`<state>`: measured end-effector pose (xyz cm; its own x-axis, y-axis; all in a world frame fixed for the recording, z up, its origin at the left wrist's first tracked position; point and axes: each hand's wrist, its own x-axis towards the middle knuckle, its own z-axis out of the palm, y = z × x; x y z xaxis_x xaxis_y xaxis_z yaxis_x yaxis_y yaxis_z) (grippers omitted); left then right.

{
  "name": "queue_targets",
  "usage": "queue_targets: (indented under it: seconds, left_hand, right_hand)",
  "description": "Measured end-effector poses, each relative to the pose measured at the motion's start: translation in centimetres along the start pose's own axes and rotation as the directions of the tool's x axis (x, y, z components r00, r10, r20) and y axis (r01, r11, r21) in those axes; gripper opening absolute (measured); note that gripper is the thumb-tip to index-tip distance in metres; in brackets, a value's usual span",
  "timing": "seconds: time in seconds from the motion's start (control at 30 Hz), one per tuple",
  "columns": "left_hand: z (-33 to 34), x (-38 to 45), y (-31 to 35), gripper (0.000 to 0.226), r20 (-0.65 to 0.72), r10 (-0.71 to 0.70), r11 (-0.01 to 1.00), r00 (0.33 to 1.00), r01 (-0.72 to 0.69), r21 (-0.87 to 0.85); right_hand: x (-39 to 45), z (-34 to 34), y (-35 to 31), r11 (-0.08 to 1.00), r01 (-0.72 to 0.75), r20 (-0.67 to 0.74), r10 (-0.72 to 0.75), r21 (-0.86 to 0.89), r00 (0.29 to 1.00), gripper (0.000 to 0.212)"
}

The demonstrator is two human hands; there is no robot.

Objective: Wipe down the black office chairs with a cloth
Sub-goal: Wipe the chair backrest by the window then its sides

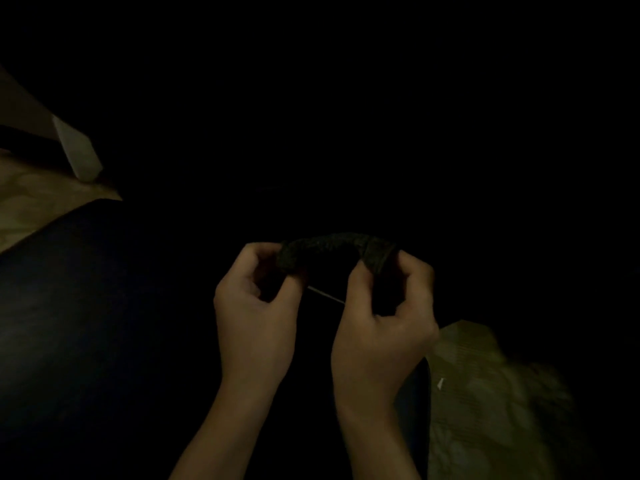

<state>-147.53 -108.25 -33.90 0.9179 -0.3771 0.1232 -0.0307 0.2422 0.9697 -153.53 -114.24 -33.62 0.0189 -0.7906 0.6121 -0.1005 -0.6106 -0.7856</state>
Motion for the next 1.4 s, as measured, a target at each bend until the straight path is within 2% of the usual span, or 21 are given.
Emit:
queue_targets:
  seconds: [0.07,0.2,0.4,0.5,0.6,0.67,0.87,1.0,1.1,1.27,1.4]
  left_hand:
    - [0.2,-0.1,0.1,0.019,0.013,-0.003,1.000,1.000,0.003,0.017]
    - [0.1,-0.1,-0.1,0.022,0.021,-0.008,1.000,1.000,0.008,0.002]
    - [0.7,-0.7,-0.6,0.018,0.080,0.031,0.998,0.996,-0.035,0.048]
    - [1.7,-1.0,-2.2,0.016,0.129,-0.068,0.993,0.989,0.054,0.107]
    - [4.1,-1.8,-2.4,0.015,0.176,-0.145,0.988,0.974,0.132,0.086]
    - [5.8,-2.5,-1.7,0.012,0.181,-0.146,0.989,0.973,0.138,0.060]
    - [6.5,-2.8,-1.9,0.017,0.170,-0.302,0.938,0.938,0.325,-0.123]
    - [5.5,-1.6,-1.7,0.020,0.109,-0.321,0.903,0.941,0.339,-0.265]
    - [4.5,-0.2,-1.4,0.023,0.041,-0.312,0.904,0.949,0.310,-0.294]
    - [3.4,1.8,-1.7,0.015,-0.145,-0.263,0.917,0.954,0.200,-0.346]
    - [3.1,2.9,-2.6,0.013,-0.247,-0.190,0.950,0.950,0.114,-0.289]
  right_hand:
    - [-0.2,-0.2,0.2,0.998,-0.055,-0.001,0.056,0.023,0.998,0.025]
    - [-0.7,0.0,0.5,0.998,-0.052,-0.038,0.054,0.041,0.998,0.022]
    - [-0.9,-0.5,1.6,0.986,-0.132,-0.090,0.141,0.098,0.986,0.019]
    - [-0.9,-1.1,2.4,0.955,-0.264,-0.116,0.280,0.135,0.953,0.017]
    - [-0.1,-3.5,3.1,0.920,-0.363,-0.162,0.384,0.148,0.909,0.005]
    - [0.7,-4.7,3.1,0.908,-0.392,-0.172,0.414,0.151,0.894,0.006]
    - [1.1,-3.8,2.1,0.881,-0.443,-0.199,0.470,0.166,0.860,0.004]
    - [0.3,-0.9,1.5,0.886,-0.440,-0.221,0.463,0.147,0.858,0.007]
    - [0.2,1.2,1.2,0.869,-0.458,-0.187,0.489,0.189,0.852,0.006]
    - [0.5,3.8,1.0,0.857,-0.466,-0.019,0.481,0.222,0.876,0.014]
    - [1.2,5.2,1.5,0.884,-0.405,0.052,0.404,0.236,0.913,0.009]
